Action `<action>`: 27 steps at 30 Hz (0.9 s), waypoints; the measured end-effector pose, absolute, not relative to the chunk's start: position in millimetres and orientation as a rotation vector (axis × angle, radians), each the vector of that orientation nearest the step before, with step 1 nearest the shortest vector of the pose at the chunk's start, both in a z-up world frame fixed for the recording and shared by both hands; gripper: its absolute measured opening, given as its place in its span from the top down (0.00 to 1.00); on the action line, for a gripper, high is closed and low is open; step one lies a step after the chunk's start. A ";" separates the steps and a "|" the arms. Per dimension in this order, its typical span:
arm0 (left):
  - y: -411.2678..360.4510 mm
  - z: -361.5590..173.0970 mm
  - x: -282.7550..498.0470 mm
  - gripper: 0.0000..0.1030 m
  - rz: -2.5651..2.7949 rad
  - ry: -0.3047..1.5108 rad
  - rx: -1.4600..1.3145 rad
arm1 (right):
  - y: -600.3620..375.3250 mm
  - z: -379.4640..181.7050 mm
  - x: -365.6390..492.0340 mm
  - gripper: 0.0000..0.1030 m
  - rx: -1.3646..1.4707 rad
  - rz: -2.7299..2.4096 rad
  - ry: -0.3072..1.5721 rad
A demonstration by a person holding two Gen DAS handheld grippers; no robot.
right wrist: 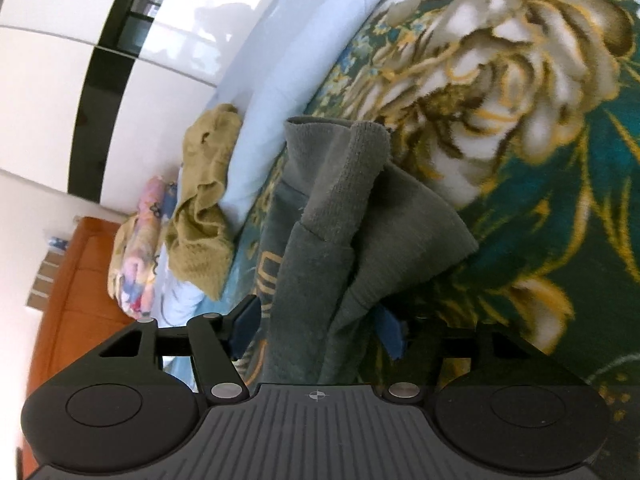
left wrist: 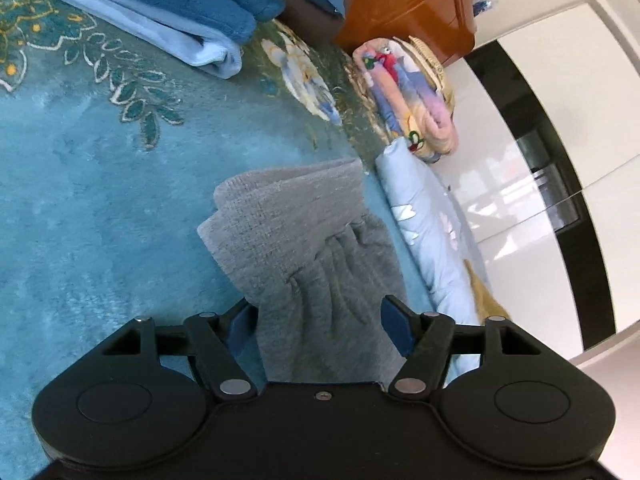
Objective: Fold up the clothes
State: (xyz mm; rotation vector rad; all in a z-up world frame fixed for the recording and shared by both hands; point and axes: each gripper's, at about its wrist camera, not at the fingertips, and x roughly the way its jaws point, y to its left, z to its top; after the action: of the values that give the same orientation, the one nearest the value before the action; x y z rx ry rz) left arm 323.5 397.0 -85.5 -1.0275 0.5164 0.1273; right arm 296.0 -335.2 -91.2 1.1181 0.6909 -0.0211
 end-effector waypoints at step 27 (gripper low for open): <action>378.9 -10.6 272.1 0.93 0.232 0.522 -0.931 | -343.3 -40.6 264.1 0.93 1.018 -0.037 0.634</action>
State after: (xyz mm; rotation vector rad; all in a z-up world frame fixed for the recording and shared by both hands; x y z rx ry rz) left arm 272.1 378.9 -10.6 -0.9309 0.5216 0.2325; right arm 264.1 -343.3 -40.6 1.0179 0.6345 -0.0368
